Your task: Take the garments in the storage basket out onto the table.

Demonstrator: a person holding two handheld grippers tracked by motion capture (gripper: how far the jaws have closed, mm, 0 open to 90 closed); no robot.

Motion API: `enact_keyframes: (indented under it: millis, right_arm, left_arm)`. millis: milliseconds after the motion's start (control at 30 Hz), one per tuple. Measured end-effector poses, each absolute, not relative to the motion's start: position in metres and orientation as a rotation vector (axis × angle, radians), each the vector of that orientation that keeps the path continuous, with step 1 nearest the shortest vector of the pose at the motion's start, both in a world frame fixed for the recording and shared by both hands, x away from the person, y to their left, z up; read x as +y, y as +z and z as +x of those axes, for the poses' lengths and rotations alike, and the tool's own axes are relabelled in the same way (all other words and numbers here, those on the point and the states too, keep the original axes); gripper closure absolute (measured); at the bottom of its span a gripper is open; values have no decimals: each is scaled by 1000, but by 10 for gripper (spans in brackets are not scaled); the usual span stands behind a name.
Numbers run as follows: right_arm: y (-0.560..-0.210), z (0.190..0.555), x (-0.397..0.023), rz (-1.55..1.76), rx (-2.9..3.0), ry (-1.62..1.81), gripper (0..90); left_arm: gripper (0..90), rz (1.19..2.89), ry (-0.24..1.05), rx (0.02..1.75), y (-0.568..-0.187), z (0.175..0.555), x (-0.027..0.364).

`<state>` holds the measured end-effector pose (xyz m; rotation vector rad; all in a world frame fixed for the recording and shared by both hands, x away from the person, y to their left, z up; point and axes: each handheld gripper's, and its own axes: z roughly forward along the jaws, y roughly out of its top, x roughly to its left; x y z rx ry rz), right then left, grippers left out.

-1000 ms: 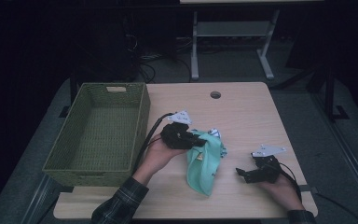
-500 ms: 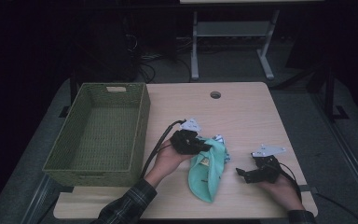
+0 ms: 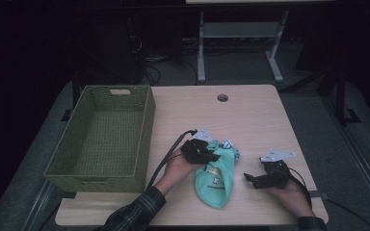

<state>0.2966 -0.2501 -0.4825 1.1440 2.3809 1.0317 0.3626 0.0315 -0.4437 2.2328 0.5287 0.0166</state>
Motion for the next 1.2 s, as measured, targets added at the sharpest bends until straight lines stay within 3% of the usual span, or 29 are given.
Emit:
enact_keyframes:
  millis: [500,733,933,1133,1200]
  right_arm:
    - [-483,297,-250,1144,2381,1032,88]
    - [-483,297,-250,1144,2381,1032,88]
    - [-483,297,-250,1145,2381,1032,88]
    - [-483,297,-250,1144,2382,1028,88]
    - [-482,296,-250,1151,2382,1031,88]
  left_arm:
    - [731,2305,10,527,-466,359,20]
    - [540,2303,12,507,-455,356,23]
    - [440,2303,25,500,-441,350,34]
    - [447,2276,51,515,-434,340,49]
    - [520,2274,71,510,-433,334,54]
